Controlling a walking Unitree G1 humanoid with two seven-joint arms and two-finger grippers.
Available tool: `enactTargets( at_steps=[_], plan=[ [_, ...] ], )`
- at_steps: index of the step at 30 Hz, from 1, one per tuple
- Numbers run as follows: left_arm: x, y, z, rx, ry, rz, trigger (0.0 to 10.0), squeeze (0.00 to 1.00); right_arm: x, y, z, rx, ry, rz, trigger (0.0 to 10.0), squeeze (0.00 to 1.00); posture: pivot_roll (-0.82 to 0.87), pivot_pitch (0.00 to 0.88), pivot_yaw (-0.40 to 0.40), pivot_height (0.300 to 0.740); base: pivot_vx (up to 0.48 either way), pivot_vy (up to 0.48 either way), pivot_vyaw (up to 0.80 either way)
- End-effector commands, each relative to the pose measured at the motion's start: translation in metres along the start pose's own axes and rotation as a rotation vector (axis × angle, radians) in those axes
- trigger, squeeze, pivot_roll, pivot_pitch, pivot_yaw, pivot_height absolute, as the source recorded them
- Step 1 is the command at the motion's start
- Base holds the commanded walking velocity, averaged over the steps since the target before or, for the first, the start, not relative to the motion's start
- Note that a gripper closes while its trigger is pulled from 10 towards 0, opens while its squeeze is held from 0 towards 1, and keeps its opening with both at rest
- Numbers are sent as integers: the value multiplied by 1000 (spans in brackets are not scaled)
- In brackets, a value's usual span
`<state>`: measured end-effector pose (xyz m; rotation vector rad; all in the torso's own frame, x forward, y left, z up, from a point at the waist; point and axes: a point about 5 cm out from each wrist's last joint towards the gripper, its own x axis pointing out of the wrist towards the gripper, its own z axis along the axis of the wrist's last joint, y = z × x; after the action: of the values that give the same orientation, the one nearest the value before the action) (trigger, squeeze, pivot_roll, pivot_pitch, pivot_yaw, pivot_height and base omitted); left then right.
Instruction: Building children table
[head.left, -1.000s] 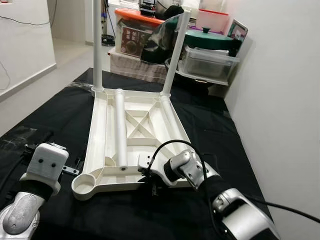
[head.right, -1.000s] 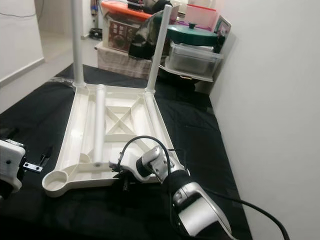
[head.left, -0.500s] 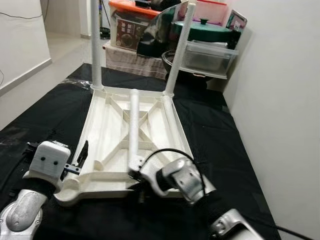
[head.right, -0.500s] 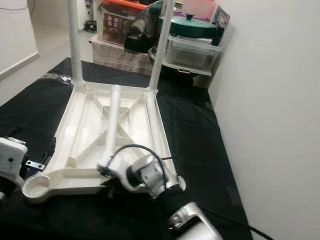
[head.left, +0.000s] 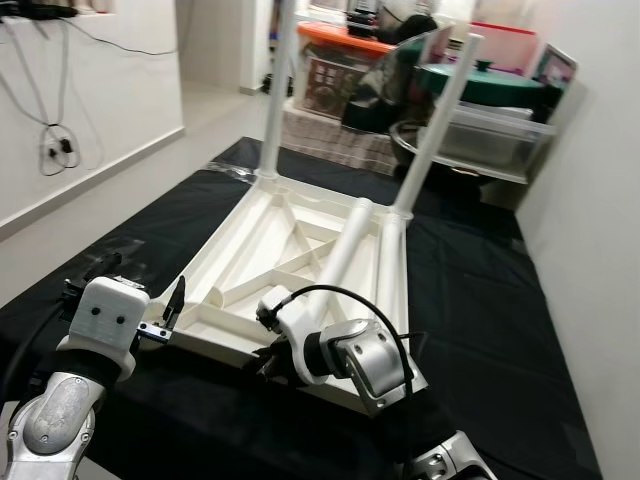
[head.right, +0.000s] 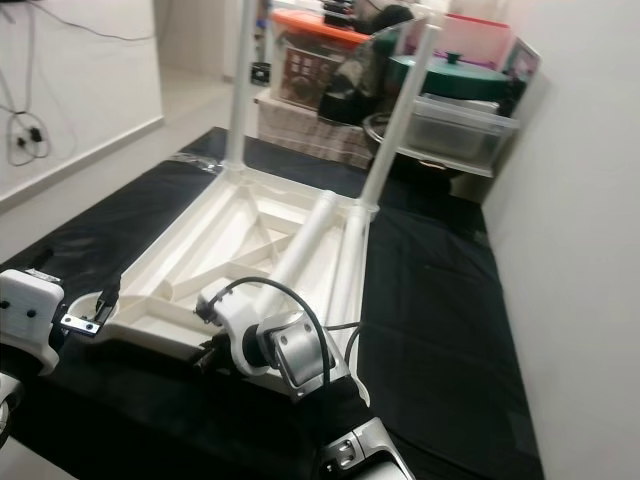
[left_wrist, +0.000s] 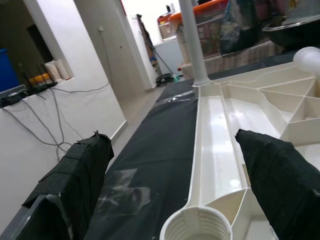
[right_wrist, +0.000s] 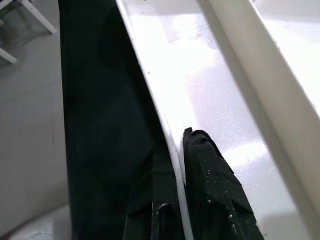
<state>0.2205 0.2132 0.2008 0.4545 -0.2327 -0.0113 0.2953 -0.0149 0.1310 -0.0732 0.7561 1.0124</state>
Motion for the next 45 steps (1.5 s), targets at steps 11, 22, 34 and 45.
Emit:
enactTargets(
  at_steps=[11,22,34,45],
  plan=[
    [4,-7,-3,-5,14,-21,10000,0,14,23,3,119,-55,29,0,0,115,0,-162,740,0,0,0],
    [5,-10,-7,5,21,-33,10000,0,20,35,0,60,-11,93,10000,0,119,0,-161,740,0,0,0],
    [8,-13,-7,15,13,-51,10000,0,-6,62,23,-46,-144,430,10000,1000,116,0,-151,740,0,0,0],
    [11,-14,-6,10,-2,-54,10000,0,-34,37,55,-89,-329,421,10000,1000,110,0,-145,740,0,0,0]
  ],
)
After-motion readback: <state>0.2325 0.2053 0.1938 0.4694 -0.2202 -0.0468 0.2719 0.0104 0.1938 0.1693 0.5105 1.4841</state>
